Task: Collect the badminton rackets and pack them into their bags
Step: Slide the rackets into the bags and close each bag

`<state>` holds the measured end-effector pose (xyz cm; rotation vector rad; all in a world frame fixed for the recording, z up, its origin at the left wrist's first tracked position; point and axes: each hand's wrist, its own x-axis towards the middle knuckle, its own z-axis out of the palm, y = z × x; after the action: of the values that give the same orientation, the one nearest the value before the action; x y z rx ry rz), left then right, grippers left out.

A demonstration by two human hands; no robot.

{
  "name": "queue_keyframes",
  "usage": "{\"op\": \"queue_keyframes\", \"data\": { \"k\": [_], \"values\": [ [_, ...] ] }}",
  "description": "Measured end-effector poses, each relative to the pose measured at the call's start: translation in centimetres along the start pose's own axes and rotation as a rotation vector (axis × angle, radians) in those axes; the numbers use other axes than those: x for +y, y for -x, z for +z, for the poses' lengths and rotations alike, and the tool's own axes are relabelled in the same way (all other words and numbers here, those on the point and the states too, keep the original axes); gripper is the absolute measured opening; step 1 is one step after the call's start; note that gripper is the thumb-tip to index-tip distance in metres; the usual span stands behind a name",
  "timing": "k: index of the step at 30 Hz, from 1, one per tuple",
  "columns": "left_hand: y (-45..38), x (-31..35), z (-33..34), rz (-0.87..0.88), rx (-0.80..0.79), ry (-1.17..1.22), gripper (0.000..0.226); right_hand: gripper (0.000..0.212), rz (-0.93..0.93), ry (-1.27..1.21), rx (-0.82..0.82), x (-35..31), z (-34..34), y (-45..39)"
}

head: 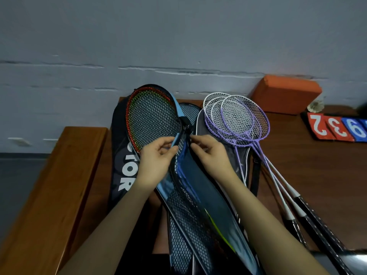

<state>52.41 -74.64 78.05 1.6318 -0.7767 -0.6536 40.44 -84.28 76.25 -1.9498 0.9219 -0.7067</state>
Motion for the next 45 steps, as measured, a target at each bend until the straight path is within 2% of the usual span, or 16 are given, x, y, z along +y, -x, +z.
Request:
{"op": "queue_keyframes", "data": {
  "k": [7,13,19,23,26,28,31,40,45],
  "values": [
    [0.4,0.0,-0.5,-0.029,-0.028,0.018,0.022,0.035,0.064,-0.130,0.061,-1.7,0.3,-2.0],
    [0.9,0.1,-0.7,0.014,0.010,-0.058,0.023,0.030,0.098,-0.477,0.088,-1.9,0.2,-1.7],
    [1.5,0.7,-1.0,-0.013,-0.064,0.053,0.027,0.031,-0.056,-0.338,-0.015,-2.1,0.2,-1.6],
    [2.0,0.8,-1.4,-0.033,-0.107,0.108,0.030,0.030,-0.115,-0.074,0.060,-1.5,0.1,-1.3],
    [2.4,0.7,-1.4,-0.032,-0.105,0.128,0.031,0.027,-0.257,0.086,0.130,-1.1,0.0,-0.9],
    [2.5,0.7,-1.4,-0.033,-0.105,0.140,0.031,0.019,-0.300,0.093,0.139,-1.1,0.1,-0.7],
    [2.6,0.6,-1.5,-0.034,-0.108,0.142,0.032,0.012,-0.268,0.053,0.134,-1.1,0.2,-0.5],
    [2.8,0.6,-1.5,-0.048,-0.115,0.141,0.029,0.026,-0.168,0.101,-0.039,-0.9,0.1,-0.1],
    [3.0,0.4,-1.6,-0.051,-0.122,0.157,0.030,0.014,-0.255,0.077,0.038,-1.0,0.6,-0.1]
  ]
}}
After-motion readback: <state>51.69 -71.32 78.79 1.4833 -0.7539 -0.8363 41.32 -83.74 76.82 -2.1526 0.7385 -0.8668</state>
